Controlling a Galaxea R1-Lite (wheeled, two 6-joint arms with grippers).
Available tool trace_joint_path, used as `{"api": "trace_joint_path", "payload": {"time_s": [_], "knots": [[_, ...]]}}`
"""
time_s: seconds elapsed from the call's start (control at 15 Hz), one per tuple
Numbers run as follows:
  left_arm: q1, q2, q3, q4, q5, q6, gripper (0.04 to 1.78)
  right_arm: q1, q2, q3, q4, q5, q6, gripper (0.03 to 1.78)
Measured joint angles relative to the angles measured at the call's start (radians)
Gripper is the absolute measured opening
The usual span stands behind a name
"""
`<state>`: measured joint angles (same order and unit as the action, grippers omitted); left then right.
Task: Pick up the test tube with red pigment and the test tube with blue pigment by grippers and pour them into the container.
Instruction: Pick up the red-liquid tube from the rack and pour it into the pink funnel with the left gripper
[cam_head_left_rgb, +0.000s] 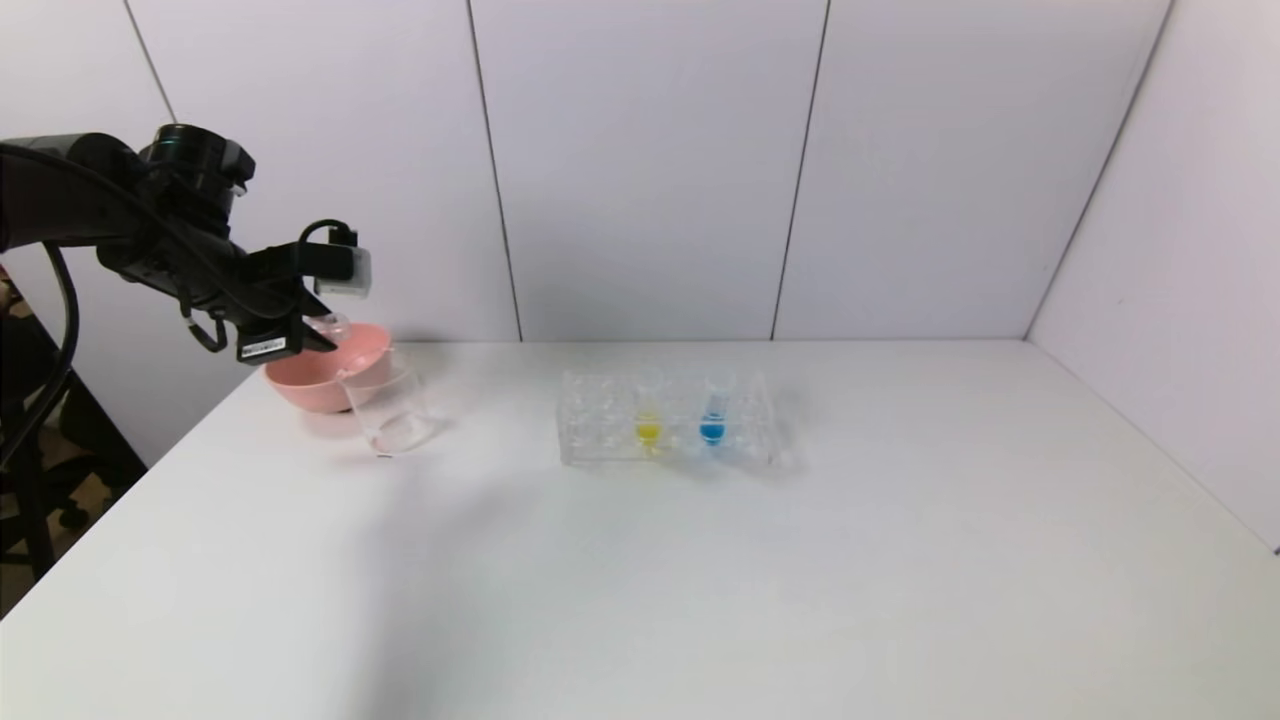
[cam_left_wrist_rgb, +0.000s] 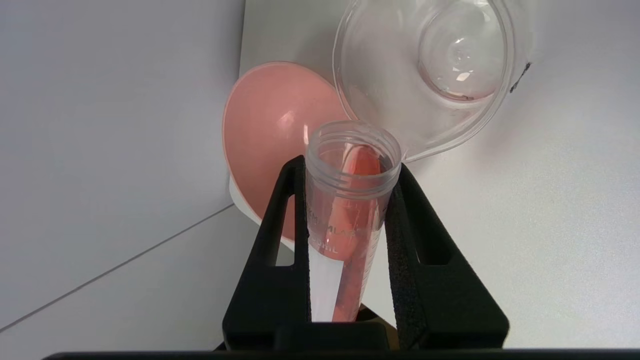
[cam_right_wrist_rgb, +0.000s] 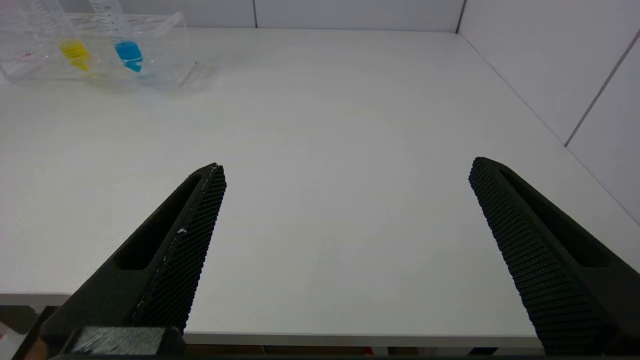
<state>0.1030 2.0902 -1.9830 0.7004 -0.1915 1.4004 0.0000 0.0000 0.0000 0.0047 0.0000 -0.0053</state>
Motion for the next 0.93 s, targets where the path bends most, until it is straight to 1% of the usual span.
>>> {"api": "trace_joint_path", "payload": {"time_s": [0.47,0.93], "knots": [[-0.007,0.000,0.000,0.007,0.030,0.022,0.46,0.000,0.000,0.000,0.000,0.000,0.000,1.78],[-0.022,0.000,-0.002,0.029,0.093,0.034,0.46,0.000,0.000,0.000,0.000,0.000,0.000,1.77]]}}
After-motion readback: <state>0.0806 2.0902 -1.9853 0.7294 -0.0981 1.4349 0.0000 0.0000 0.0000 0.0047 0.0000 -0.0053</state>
